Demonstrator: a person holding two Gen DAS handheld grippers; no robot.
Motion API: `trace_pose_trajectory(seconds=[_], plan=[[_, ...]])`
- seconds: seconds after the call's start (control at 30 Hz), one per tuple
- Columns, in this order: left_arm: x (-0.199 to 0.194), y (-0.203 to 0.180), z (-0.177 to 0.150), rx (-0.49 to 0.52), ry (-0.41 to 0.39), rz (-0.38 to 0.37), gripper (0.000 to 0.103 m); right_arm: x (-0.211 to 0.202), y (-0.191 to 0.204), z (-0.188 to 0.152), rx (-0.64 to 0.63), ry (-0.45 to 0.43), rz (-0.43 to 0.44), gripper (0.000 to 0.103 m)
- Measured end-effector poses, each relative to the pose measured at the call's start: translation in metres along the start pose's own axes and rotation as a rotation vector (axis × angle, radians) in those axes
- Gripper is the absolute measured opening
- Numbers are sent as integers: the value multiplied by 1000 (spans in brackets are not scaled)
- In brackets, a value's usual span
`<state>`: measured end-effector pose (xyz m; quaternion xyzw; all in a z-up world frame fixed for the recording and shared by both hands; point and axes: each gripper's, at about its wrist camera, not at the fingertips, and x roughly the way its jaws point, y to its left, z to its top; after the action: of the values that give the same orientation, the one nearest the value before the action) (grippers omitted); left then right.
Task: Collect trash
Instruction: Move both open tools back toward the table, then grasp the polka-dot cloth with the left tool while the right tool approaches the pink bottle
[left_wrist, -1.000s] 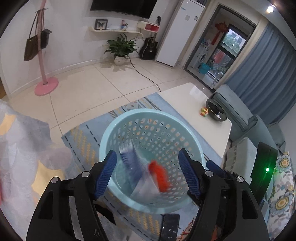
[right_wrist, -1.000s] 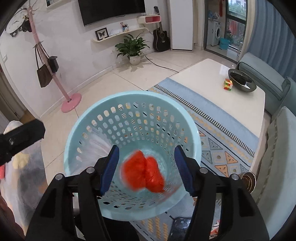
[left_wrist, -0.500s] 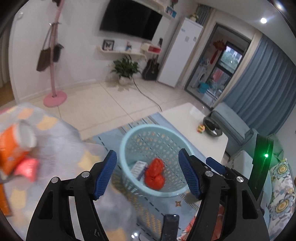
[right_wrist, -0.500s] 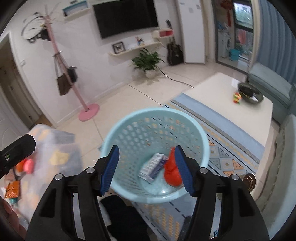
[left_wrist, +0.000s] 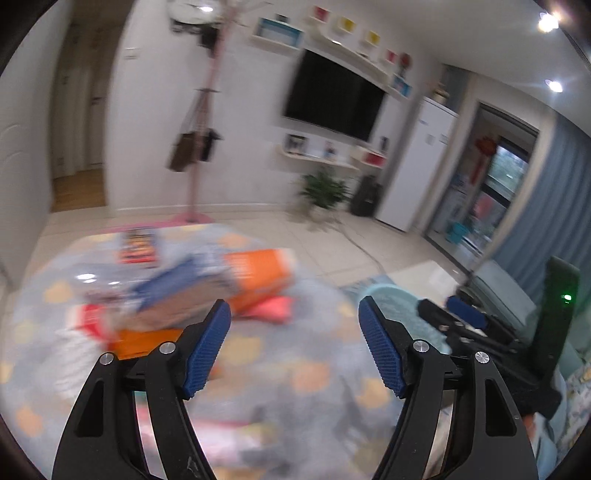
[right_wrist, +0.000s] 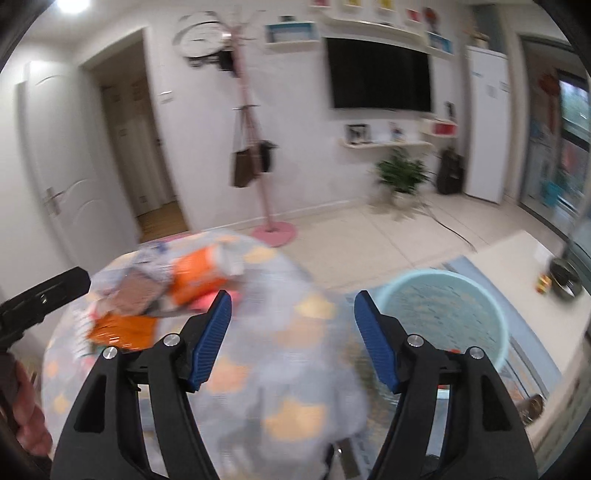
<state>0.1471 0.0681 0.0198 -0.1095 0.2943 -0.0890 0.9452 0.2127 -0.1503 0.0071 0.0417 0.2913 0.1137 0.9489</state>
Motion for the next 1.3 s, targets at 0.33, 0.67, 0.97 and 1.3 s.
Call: trace_pose_trajectory(seconds=[0.33,0.67,0.97,1.3], plan=[[-59,124,-23,-77,1,239,78,16,100,-19,-130,37,190,72],[2,202,-51,-209,193,174,76,39,134,-35,-178,129,307,72],[21,214,-63,-238,241,128,38,58,150,-48,-216,213,346,72],[-21,212,-62,-251,161,122,19,57,169,-74,-325,295,395,72]])
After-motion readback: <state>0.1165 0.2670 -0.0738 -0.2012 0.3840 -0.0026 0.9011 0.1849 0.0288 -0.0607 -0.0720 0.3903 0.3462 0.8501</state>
